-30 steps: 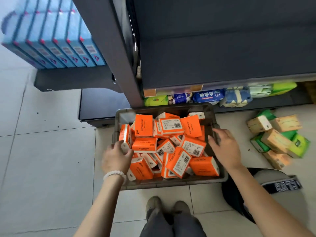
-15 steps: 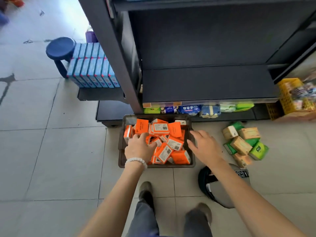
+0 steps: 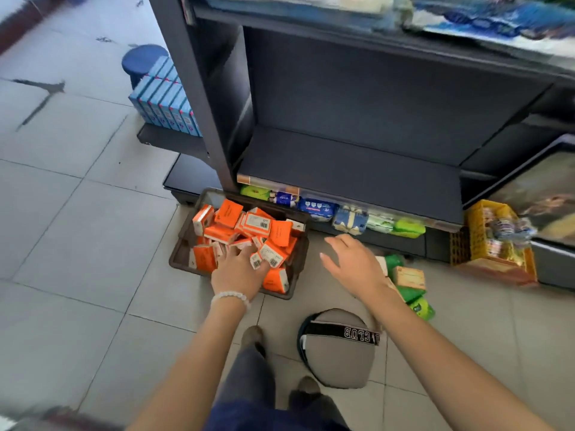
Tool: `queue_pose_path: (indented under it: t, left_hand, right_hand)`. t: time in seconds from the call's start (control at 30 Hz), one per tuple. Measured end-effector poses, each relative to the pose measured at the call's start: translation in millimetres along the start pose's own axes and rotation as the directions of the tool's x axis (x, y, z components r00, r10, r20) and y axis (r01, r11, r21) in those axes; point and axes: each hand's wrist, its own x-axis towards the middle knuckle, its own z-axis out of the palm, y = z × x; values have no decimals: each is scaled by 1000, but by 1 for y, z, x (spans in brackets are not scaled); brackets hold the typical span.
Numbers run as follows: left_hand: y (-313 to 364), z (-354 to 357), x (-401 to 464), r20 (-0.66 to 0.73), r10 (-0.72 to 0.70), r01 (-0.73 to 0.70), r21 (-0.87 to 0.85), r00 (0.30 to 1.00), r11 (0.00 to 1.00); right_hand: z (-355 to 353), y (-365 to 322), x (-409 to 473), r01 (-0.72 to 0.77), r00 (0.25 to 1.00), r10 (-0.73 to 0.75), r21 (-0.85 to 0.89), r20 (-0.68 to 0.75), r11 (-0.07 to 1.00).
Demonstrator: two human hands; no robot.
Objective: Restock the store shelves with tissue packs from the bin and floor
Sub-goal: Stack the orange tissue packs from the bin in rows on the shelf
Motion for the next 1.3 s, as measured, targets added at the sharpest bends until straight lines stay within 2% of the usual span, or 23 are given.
queue_pose_path:
  t: [0.13, 0.23, 0.43, 0.6, 0.83, 1.0, 1.1, 1.2, 1.3]
  left_hand:
    - [3, -6, 11, -28, -46, 47, 19, 999, 999]
    - [0, -17, 32, -42, -70, 71, 24, 997, 997]
    - [-7, -37, 57, -92, -68, 80, 131, 993, 988]
    - [-8, -44, 66, -62, -110, 120, 187, 992, 975]
    - [-6, -33, 87, -78, -201, 211, 168, 976, 963]
    - [-6, 3, 115, -95, -322, 333, 138, 942, 933]
    - [-18, 52, 152, -147, -423, 433, 49, 894, 900]
    - [-42, 117, 202, -137, -441, 448, 24, 887, 894]
    - [-67, 178, 246, -192, -419, 429, 11, 887, 903]
  right_hand:
    - [-5, -10, 26, 66, 998, -66, -23, 14, 998]
    - [-7, -20, 52, 59, 998, -58, -23, 11, 998]
    - [-11, -42, 90, 100, 995, -98, -74, 34, 992]
    - [-12, -50, 108, 175, 984, -170, -96, 59, 980]
    - [-14, -42, 147, 247, 964, -230, -123, 137, 961]
    - [4, -22, 202, 346, 925, -319, -108, 207, 932]
    - [43, -7, 259, 504, 852, -452, -175, 264, 846]
    - [110, 15, 304, 576, 812, -529, -195, 246, 794]
    - [190, 36, 341, 594, 803, -557, -210, 213, 777]
